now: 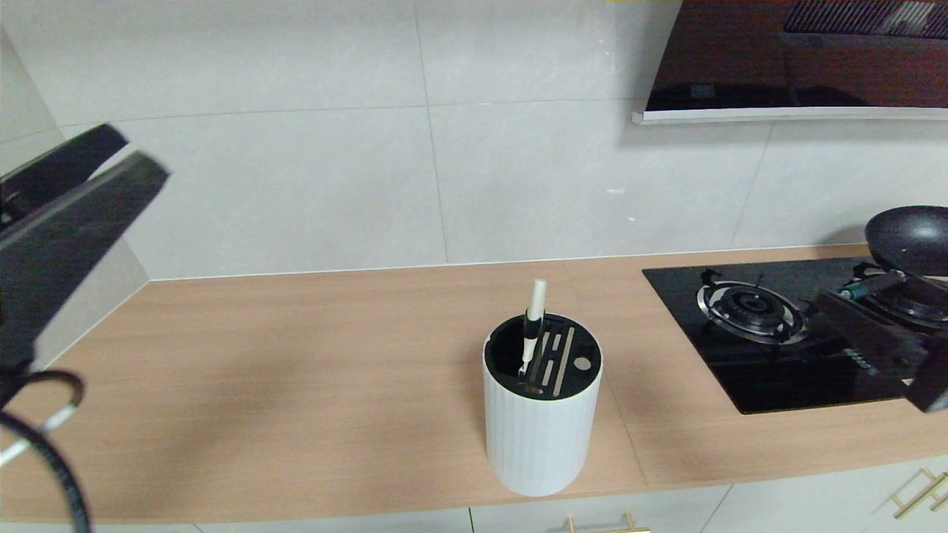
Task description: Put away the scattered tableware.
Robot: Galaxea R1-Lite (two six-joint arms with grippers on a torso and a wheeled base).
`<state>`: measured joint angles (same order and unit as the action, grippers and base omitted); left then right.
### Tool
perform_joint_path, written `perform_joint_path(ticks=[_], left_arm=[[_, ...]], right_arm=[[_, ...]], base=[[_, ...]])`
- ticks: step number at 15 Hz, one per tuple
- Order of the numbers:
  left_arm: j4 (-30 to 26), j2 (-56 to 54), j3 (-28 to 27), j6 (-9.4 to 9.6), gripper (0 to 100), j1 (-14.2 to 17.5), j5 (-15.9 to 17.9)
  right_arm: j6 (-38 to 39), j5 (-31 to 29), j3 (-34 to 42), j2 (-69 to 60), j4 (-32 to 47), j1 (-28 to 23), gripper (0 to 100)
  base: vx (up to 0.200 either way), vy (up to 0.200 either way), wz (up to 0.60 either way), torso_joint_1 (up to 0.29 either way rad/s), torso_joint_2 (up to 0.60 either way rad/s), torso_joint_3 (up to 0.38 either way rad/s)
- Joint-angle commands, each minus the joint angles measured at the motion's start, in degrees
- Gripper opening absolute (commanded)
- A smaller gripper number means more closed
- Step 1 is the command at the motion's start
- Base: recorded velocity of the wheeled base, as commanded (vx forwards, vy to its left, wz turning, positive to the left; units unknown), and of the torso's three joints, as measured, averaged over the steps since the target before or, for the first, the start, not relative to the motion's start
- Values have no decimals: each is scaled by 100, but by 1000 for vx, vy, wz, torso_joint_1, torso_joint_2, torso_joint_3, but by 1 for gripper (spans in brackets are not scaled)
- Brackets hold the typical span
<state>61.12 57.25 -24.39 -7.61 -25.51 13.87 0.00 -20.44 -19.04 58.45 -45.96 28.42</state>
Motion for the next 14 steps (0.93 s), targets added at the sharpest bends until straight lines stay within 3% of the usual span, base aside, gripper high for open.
perform_joint_path(ticks=[1, 2, 4, 7, 8, 9, 10, 12, 13, 14], left_arm=[[-2755, -3018, 409, -338, 100, 609, 28], [-3423, -3527, 374, -408, 100, 820, 28], [-4223, -4213, 427, -487, 100, 1075, 28], [-4495, -4907, 620, -496, 100, 1541, 19], [-4495, -4907, 620, -496, 100, 1541, 19], [-4442, -5189, 831, -461, 100, 1892, -7], [-4223, -5180, 1059, -443, 100, 2033, -139], [-3950, -5531, 1385, -461, 100, 2481, -254], [-3985, -5725, 1710, -294, 100, 2613, -289], [-3818, -5725, 2009, 93, 100, 2604, -412]], right_arm=[[-26, 146, 630, -2778, 1379, -1374, 100], [-35, 155, 392, -3393, 2100, -1523, 100], [-202, 172, -56, -4386, 3453, -1884, 100], [-501, 93, -390, -5283, 4754, -2209, 100], [-501, 93, -390, -5283, 4754, -2209, 100], [-483, -197, -363, -5336, 4587, -2525, 100], [-519, -3, -240, -5652, 4684, -2868, 100], [-483, -56, 190, -5784, 4631, -2894, 100], [-466, -197, 445, -5837, 4420, -2886, 100], [-466, -197, 691, -5837, 4288, -2886, 100]], base=[[0, 0, 0, 0, 0, 0], [0, 0, 0, 0, 0, 0], [0, 0, 0, 0, 0, 0], [0, 0, 0, 0, 0, 0], [0, 0, 0, 0, 0, 0], [0, 0, 0, 0, 0, 0], [0, 0, 0, 0, 0, 0], [0, 0, 0, 0, 0, 0], [0, 0, 0, 0, 0, 0], [0, 0, 0, 0, 0, 0]])
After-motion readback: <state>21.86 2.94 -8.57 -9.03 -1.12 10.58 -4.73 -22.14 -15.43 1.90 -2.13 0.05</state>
